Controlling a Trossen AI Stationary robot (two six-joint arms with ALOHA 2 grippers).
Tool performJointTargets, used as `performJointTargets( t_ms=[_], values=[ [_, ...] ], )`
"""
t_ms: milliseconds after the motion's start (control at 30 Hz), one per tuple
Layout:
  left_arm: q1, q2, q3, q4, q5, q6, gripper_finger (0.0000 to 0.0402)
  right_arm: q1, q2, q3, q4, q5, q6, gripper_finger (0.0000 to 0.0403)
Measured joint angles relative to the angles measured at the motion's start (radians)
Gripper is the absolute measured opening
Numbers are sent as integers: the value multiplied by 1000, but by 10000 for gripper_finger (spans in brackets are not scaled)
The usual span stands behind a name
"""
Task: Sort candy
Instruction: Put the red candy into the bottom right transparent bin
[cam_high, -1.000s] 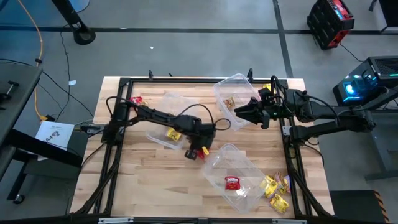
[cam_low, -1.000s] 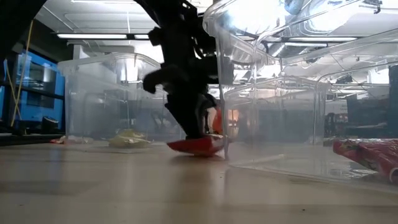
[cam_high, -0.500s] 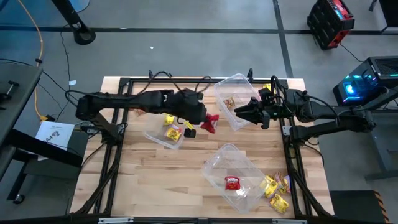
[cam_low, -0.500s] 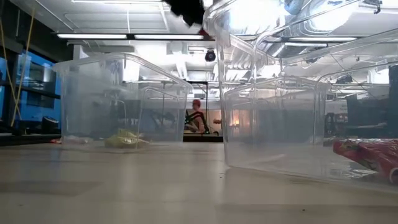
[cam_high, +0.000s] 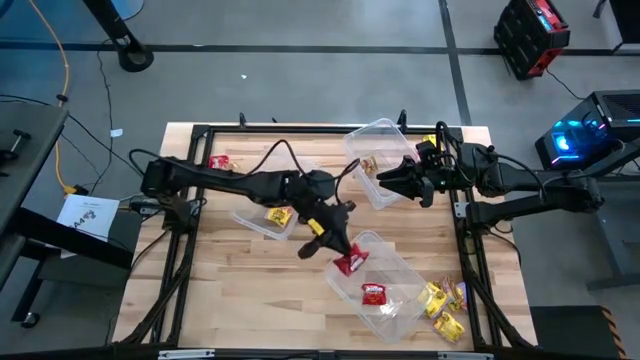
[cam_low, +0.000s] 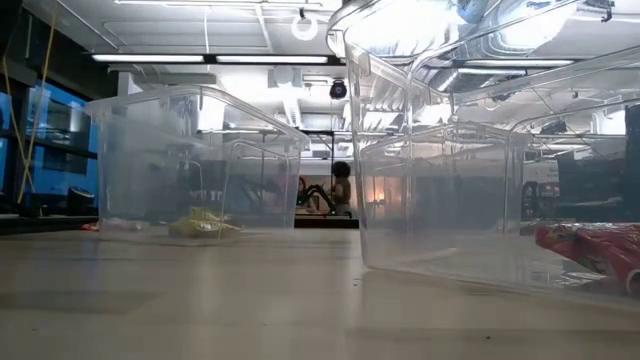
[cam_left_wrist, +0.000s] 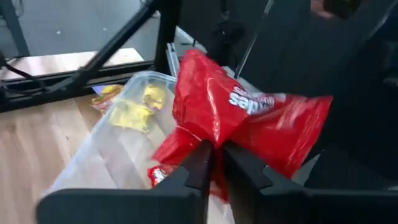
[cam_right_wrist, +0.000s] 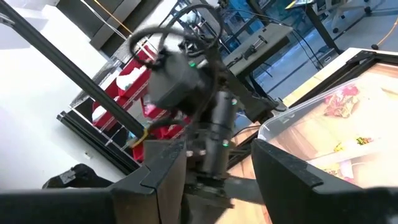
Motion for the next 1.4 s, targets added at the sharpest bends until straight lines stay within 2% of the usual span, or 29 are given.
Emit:
performJointTargets(
  t_ms=[333, 433, 533, 633, 767, 867, 933, 1067, 1167, 1267, 1400],
  values=[
    [4, 3, 0, 29, 18, -40, 163, 0, 0, 0, 1, 1, 0, 177],
    [28, -35, 8, -82, 9, -54, 187, 0, 0, 0, 1, 1, 0, 177],
    [77, -104, 52, -307, -44, -59, 195, 0, 0, 0, 3, 2, -12, 177],
    [143, -201, 72, -534, -219, -8, 193, 0, 0, 0, 8, 4, -31, 177],
    [232, -341, 70, -763, -594, 17, 183, -7, 0, 0, 8, 4, -34, 177],
    [343, -436, 19, -861, -867, -40, 175, -7, 0, 0, 9, 4, -43, 177],
    [452, -482, -39, -905, -947, -125, 172, -9, 0, 0, 9, 4, -58, 177],
    [704, -538, -203, -949, -947, -263, 168, -9, 0, 0, 9, 4, -63, 177],
    [848, -525, -339, -953, -876, -356, 168, -13, 0, 0, 9, 4, -71, 177],
    [913, -497, -463, -912, -840, -396, 167, -20, 0, 0, 9, 3, -73, 177],
    [952, -441, -588, -821, -910, -397, 167, -30, 0, 0, 9, 3, -79, 177]
  ],
)
